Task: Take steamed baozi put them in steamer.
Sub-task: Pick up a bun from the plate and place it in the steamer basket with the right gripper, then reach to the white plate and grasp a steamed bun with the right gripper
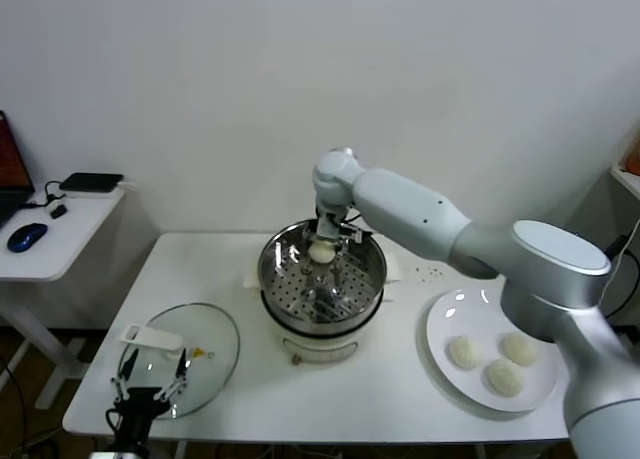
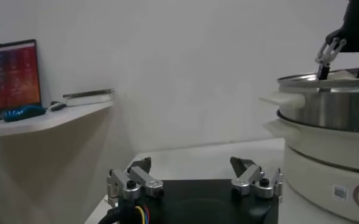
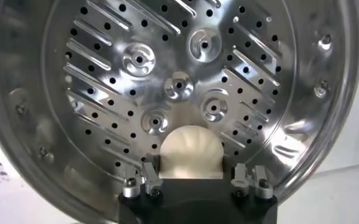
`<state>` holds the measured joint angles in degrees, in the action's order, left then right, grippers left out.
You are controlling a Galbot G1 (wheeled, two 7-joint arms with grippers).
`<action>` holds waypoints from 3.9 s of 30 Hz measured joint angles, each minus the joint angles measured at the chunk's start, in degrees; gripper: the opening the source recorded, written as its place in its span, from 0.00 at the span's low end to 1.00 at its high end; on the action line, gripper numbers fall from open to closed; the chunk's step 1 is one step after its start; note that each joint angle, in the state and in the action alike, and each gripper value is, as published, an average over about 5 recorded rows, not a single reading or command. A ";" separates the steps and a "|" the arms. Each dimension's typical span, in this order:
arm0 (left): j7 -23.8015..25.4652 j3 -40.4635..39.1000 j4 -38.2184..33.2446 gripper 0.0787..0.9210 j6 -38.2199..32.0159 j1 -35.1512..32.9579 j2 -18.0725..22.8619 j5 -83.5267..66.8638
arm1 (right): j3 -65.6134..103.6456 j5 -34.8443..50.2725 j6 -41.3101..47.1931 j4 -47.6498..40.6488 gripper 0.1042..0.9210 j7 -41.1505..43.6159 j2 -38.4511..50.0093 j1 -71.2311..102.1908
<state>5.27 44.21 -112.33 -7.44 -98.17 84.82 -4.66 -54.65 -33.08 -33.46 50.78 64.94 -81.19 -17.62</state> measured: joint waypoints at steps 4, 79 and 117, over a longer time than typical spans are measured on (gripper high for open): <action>-0.01 0.02 0.00 0.88 -0.01 0.10 0.00 -0.03 | 0.52 -0.93 -0.40 -0.50 0.77 -0.35 -0.29 0.58; -0.08 -1.25 -1.91 0.88 -0.08 -1.97 -0.51 0.66 | -11.98 45.66 43.81 25.30 0.88 -3.16 50.10 6.95; -0.13 -1.28 -1.50 0.88 -0.05 -2.00 -0.29 1.00 | -6.95 42.81 43.49 20.59 0.53 -3.10 46.29 12.89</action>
<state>5.15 42.94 -113.83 -7.49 -100.17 84.54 -3.65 -61.60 9.73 10.03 71.37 61.84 -34.90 -4.73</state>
